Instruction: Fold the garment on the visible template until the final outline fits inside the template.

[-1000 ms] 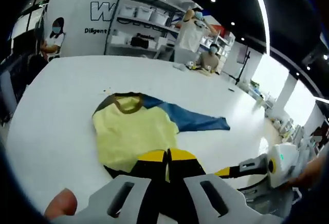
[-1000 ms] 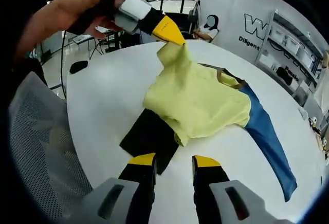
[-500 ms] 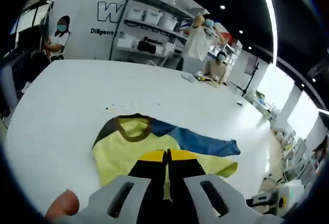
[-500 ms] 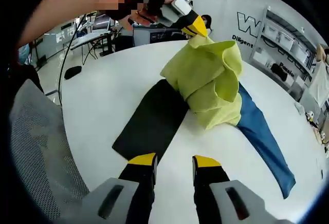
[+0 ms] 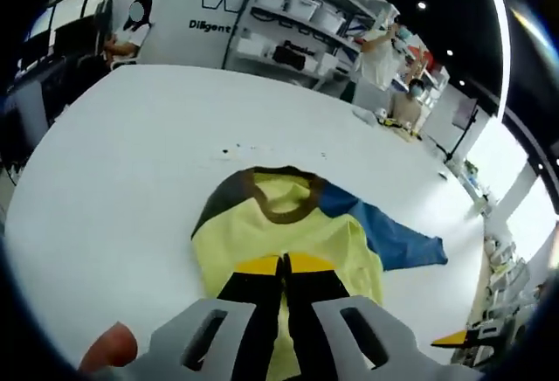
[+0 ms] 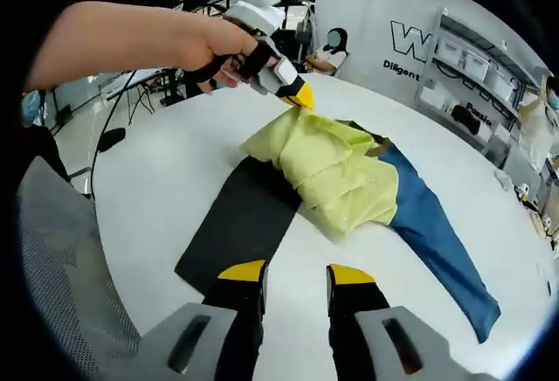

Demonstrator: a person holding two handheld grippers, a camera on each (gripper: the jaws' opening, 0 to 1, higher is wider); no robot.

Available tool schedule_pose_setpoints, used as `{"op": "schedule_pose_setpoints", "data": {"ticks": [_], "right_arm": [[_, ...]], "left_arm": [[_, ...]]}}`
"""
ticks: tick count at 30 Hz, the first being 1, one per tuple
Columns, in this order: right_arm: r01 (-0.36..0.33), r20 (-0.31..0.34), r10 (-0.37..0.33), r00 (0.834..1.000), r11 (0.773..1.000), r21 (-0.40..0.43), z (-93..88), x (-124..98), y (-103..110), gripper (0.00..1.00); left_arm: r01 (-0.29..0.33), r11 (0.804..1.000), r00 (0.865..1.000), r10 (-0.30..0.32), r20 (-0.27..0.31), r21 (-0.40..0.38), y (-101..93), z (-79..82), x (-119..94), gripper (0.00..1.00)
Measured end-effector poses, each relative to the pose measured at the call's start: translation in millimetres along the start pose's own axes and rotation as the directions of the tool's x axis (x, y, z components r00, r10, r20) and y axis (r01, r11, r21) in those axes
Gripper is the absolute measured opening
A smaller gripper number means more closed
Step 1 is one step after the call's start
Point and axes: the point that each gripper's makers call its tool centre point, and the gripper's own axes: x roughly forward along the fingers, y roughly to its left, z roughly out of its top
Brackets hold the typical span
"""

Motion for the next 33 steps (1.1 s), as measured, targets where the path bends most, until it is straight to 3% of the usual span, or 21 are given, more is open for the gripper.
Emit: {"op": "schedule_pose_setpoints", "data": {"ticks": [8, 18, 33], "right_arm": [[0.018, 0.033, -0.019, 0.999, 0.999, 0.03, 21.1, 11, -14, 0.23], [0.052, 0.116, -0.061, 0.991, 0.995, 0.084, 64.4, 30, -39, 0.21], [0.072, 0.112, -0.095, 0.989, 0.977, 0.199, 74.4, 82, -73, 0.15]], "left_arm": [[-0.058, 0.998, 0.996, 0.058, -0.065, 0.0, 28.3, -31.3, 15, 0.0], [-0.067, 0.996, 0.989, 0.075, -0.125, 0.062, 37.0, -60.1, 25, 0.0], [-0.046, 0.991, 0.992, 0.06, -0.112, 0.125, 38.2, -58.1, 26, 0.0]]}}
